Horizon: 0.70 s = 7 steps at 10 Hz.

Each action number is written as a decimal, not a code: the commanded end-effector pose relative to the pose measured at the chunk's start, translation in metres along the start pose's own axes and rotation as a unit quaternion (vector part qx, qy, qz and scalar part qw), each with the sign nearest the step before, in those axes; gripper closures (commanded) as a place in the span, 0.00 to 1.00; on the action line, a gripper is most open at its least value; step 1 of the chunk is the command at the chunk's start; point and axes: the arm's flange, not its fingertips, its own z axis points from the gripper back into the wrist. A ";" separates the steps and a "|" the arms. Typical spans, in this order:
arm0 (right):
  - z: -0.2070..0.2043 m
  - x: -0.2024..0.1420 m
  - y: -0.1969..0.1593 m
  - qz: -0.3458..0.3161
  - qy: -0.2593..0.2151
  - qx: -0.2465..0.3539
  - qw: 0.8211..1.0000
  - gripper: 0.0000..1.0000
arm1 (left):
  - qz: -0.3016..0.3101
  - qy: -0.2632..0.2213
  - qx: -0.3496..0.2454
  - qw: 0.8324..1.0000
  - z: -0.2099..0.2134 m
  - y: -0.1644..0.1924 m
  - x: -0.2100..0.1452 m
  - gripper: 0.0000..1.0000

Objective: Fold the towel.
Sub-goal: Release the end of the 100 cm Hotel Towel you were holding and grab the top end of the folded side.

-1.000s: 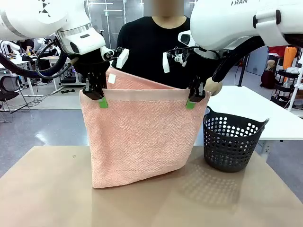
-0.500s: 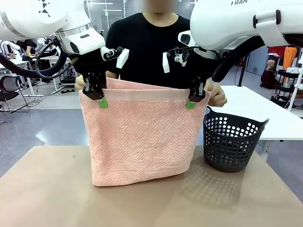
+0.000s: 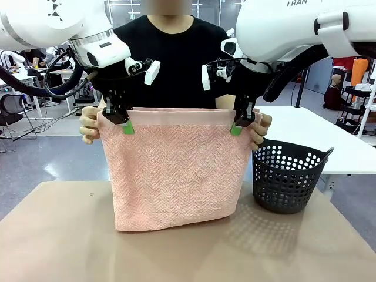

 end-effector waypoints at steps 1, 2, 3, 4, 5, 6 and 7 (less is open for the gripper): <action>0.001 -0.001 0.000 0.001 0.002 -0.004 1.000 1.00 | -0.003 0.001 0.002 1.000 0.001 0.000 0.000 1.00; 0.001 -0.001 0.000 0.001 0.002 -0.004 1.000 1.00 | -0.003 0.001 0.002 1.000 0.001 0.000 0.000 1.00; 0.001 -0.001 0.000 0.001 0.002 -0.004 1.000 1.00 | -0.003 0.001 0.002 1.000 0.001 0.000 0.000 1.00; 0.001 -0.001 0.000 0.001 0.002 -0.004 1.000 1.00 | -0.003 0.001 0.002 1.000 0.001 0.000 0.000 1.00; 0.001 -0.001 0.000 0.001 0.002 -0.004 1.000 1.00 | -0.003 0.001 0.002 1.000 0.001 0.000 0.000 1.00; 0.001 -0.001 0.000 0.001 0.002 -0.004 1.000 1.00 | -0.003 0.001 0.002 1.000 0.001 0.000 0.000 1.00; 0.001 -0.001 0.000 0.001 0.002 -0.004 1.000 1.00 | -0.003 0.001 0.002 1.000 0.001 0.000 0.000 1.00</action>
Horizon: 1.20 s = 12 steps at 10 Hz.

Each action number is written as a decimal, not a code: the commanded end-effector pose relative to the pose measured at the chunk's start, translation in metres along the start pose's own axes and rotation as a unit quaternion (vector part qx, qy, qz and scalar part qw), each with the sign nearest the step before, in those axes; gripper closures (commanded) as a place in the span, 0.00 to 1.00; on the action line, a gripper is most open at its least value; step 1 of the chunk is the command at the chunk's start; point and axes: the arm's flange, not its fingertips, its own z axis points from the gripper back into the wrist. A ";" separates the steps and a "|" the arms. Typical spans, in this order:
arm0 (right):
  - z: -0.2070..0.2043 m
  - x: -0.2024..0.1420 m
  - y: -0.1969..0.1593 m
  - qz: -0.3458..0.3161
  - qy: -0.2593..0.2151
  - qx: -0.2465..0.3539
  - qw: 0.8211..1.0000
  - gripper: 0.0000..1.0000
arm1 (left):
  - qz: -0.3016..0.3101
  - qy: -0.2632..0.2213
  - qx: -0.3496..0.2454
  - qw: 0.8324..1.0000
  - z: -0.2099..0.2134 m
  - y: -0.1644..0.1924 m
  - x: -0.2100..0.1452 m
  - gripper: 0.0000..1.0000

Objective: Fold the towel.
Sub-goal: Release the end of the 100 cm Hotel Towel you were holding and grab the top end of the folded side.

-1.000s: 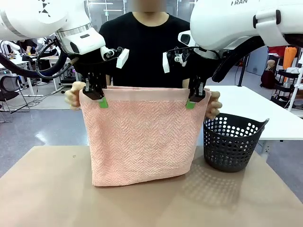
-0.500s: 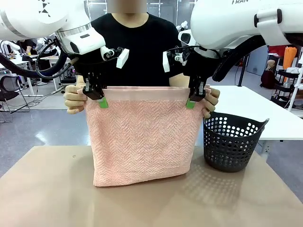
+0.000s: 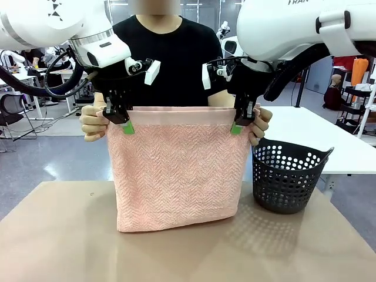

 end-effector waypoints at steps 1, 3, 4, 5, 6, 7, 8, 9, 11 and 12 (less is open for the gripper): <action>-0.001 -0.001 0.000 0.001 0.003 -0.002 1.000 1.00 | -0.003 0.001 0.002 1.000 0.001 0.000 0.000 1.00; 0.000 0.000 0.000 0.000 0.000 0.000 1.000 0.97 | 0.000 0.000 0.000 1.000 0.000 0.000 0.000 0.59; 0.001 -0.001 0.002 0.016 0.016 -0.010 1.000 0.63 | -0.006 -0.003 0.010 1.000 0.004 -0.001 0.000 0.60; 0.003 -0.002 0.003 0.004 0.009 -0.018 1.000 0.62 | -0.005 0.009 0.016 1.000 0.007 -0.003 0.000 0.23; 0.005 -0.002 0.004 0.002 0.009 -0.024 1.000 0.27 | -0.003 0.024 0.027 0.999 0.013 -0.004 0.000 0.57; 0.008 -0.003 0.005 0.000 0.007 -0.029 1.000 0.60 | -0.001 0.044 0.032 0.999 0.016 -0.006 0.000 0.00; 0.013 -0.003 0.005 -0.005 0.007 -0.041 0.999 0.00 | 0.004 0.048 0.040 0.998 0.020 -0.006 0.000 0.21; 0.021 -0.002 0.006 -0.006 0.010 -0.059 0.998 0.24 | 0.009 0.054 0.051 0.997 0.026 -0.006 0.002 0.00; 0.048 0.001 0.011 0.000 0.000 -0.103 0.995 0.00 | 0.028 0.066 0.089 0.993 0.047 -0.007 0.002 0.00; 0.059 0.001 0.013 0.001 -0.012 -0.125 0.992 0.00 | 0.039 0.070 0.111 0.991 0.059 -0.006 0.003 0.00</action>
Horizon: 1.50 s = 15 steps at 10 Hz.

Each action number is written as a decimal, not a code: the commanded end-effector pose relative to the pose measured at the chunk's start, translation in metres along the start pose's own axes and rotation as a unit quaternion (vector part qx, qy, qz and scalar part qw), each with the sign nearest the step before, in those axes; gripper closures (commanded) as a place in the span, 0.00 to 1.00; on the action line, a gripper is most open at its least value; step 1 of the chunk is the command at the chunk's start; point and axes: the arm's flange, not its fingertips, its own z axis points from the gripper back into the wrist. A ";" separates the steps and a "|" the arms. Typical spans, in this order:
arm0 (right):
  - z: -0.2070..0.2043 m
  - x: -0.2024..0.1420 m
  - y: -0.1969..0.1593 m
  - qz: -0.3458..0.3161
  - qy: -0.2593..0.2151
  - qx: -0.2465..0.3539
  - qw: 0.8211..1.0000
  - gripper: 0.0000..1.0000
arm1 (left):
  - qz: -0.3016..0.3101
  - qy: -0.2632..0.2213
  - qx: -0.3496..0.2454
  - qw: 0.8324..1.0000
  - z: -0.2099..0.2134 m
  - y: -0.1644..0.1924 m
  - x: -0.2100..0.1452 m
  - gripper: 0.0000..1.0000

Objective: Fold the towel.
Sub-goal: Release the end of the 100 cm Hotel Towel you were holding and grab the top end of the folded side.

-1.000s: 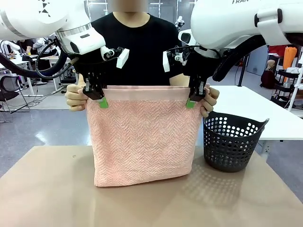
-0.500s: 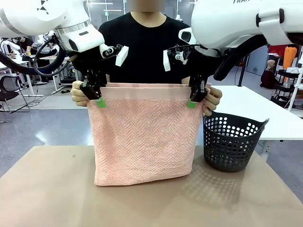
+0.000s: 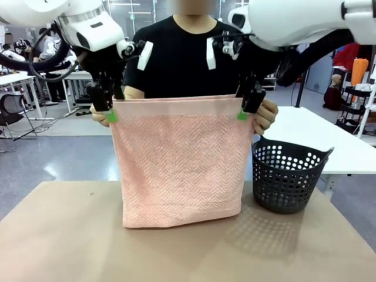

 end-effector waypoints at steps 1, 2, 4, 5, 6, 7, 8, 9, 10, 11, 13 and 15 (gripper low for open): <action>0.013 0.002 0.007 -0.008 -0.010 -0.056 0.998 0.00 | 0.019 0.015 0.049 0.999 0.018 0.003 0.008 0.00; 0.023 0.002 0.007 -0.008 -0.022 -0.071 0.997 0.00 | 0.021 0.013 0.061 0.998 0.024 0.004 0.008 0.00; 0.028 0.003 0.005 -0.008 -0.026 -0.062 0.998 0.00 | 0.017 0.018 0.071 0.997 0.025 0.008 0.006 0.00; 0.025 0.004 0.002 -0.006 -0.023 -0.056 0.998 0.00 | 0.019 0.006 0.069 0.997 0.023 0.010 0.007 0.00; 0.023 0.004 -0.001 -0.006 -0.017 -0.047 0.999 0.00 | 0.017 -0.004 0.067 0.998 0.021 0.011 0.005 0.00; 0.021 0.005 -0.007 -0.004 -0.018 -0.024 1.000 0.00 | 0.013 -0.011 0.069 0.997 0.018 0.015 0.006 0.00; 0.019 0.004 -0.011 -0.004 -0.025 -0.009 1.000 0.00 | 0.008 -0.017 0.071 0.997 0.015 0.017 0.007 0.00; 0.013 0.004 -0.016 -0.004 -0.026 0.010 1.000 0.00 | 0.006 -0.026 0.059 0.998 0.007 0.020 0.007 0.00; 0.005 0.003 -0.020 -0.007 -0.014 0.025 1.000 0.00 | 0.003 -0.043 0.048 0.998 -0.004 0.022 0.008 0.00; -0.003 0.002 -0.024 -0.009 -0.005 0.037 0.999 0.00 | -0.002 -0.051 0.035 0.998 -0.019 0.023 0.010 0.00; -0.014 -0.001 -0.027 -0.016 -0.004 0.058 0.998 0.00 | 0.002 -0.071 0.011 0.997 -0.040 0.024 0.014 0.00; -0.032 -0.002 -0.027 -0.024 0.004 0.077 0.997 0.00 | 0.008 -0.083 -0.004 0.997 -0.054 0.023 0.014 0.00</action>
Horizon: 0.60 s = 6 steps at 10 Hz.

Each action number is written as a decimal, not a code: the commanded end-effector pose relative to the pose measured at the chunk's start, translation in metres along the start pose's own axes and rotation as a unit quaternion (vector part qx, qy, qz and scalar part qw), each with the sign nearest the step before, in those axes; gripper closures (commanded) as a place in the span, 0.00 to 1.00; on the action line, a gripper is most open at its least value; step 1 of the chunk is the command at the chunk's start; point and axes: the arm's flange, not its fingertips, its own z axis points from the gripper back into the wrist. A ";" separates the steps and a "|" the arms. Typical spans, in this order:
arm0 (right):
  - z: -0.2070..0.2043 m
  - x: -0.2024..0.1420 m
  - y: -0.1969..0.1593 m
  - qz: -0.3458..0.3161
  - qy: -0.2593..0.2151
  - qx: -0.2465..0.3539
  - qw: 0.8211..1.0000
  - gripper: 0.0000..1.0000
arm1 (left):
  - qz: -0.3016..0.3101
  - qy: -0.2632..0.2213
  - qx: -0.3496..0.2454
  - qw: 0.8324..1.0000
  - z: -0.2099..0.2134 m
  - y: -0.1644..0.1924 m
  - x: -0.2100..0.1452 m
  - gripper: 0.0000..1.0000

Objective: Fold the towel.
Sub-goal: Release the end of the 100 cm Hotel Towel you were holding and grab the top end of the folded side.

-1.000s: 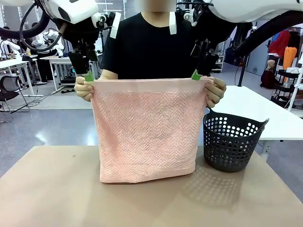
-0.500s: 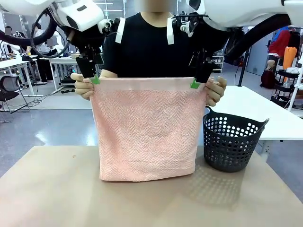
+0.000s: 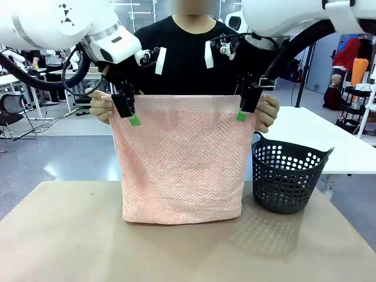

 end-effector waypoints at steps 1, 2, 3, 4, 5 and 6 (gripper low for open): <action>-0.009 -0.004 -0.007 -0.011 -0.005 0.020 1.000 0.00 | -0.008 -0.020 -0.007 1.000 -0.006 -0.003 -0.007 0.00; -0.015 -0.006 -0.009 -0.013 -0.003 0.026 1.000 0.00 | -0.007 -0.029 -0.013 0.999 -0.009 -0.004 -0.007 0.21; -0.020 -0.007 -0.011 -0.009 -0.005 0.035 0.999 0.18 | -0.010 -0.033 -0.016 0.999 -0.010 -0.004 -0.009 0.59; -0.023 -0.006 -0.011 -0.009 -0.008 0.035 0.999 0.51 | -0.008 -0.033 -0.022 0.999 -0.010 -0.004 -0.009 0.80; -0.025 -0.006 -0.012 -0.007 -0.006 0.034 0.999 0.78 | -0.006 -0.031 -0.024 0.999 -0.011 -0.004 -0.011 1.00; -0.025 -0.006 -0.013 -0.007 -0.006 0.032 0.999 1.00 | -0.006 -0.033 -0.026 0.999 -0.010 -0.003 -0.011 1.00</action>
